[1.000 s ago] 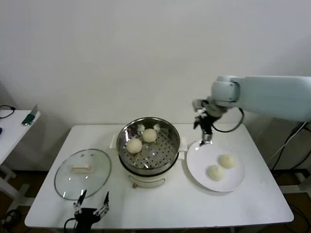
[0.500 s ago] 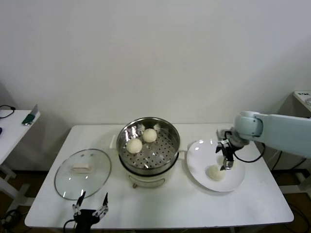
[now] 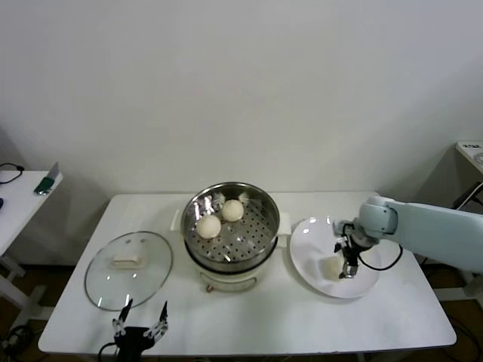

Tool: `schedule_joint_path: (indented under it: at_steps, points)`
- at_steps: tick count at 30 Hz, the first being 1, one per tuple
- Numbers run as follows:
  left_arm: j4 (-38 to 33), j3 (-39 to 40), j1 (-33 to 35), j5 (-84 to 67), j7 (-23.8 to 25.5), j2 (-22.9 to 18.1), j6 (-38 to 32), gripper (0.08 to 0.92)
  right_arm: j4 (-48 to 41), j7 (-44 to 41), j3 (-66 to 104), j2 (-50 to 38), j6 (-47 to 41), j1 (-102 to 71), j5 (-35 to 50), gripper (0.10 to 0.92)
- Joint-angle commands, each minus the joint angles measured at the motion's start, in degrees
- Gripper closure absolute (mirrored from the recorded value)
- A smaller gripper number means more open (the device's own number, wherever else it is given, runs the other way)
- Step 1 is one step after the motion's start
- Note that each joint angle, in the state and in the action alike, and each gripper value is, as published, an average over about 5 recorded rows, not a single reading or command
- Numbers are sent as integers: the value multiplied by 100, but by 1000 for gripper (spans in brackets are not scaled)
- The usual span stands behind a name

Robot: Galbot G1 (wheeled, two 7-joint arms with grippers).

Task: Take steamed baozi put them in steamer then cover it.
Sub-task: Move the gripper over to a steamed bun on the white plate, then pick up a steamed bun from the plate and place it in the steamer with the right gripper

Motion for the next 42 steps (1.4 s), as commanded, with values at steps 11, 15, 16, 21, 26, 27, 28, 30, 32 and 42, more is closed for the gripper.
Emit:
schedule_joint_path:
  at_steps: [11, 15, 16, 21, 26, 27, 28, 30, 32, 42]
  points:
    - [-22, -6, -7, 7, -5, 24, 14, 177, -139, -256, 120, 124, 252, 268, -157, 438]
    - [-57, -9, -5, 20, -2, 31, 29, 177, -128, -835, -627, 260, 982, 1649, -257, 446]
    - [-66, -8, -6, 25, 0, 32, 32, 177, -151, -983, -849, 351, 1254, 2051, -299, 447]
    - [-80, 15, -22, 65, 7, 30, 43, 177, -310, -1617, -1221, 1008, 3195, 3703, -330, 445]
    - [-87, 38, -36, 100, 13, 25, 55, 177, -11, -1679, -646, 1715, 4232, 4371, -216, 440]
    - [-89, 39, -41, 103, 14, 23, 59, 177, 132, -1648, -502, 1865, 4375, 4390, -211, 440]
    - [-92, 39, -45, 104, 15, 20, 64, 177, 271, -1618, -367, 2002, 4489, 4364, -240, 440]
    - [-99, 38, -51, 106, 15, 13, 71, 177, 571, -1560, -137, 2294, 4698, 4262, -384, 440]
    - [-109, 33, -43, 106, 15, 9, 72, 177, 831, -1489, -34, 2576, 4884, 4108, -596, 441]
    - [-124, -62, 14, 56, -6, -10, 33, 177, 1102, -851, -199, 3366, 5253, 2924, -1958, 445]
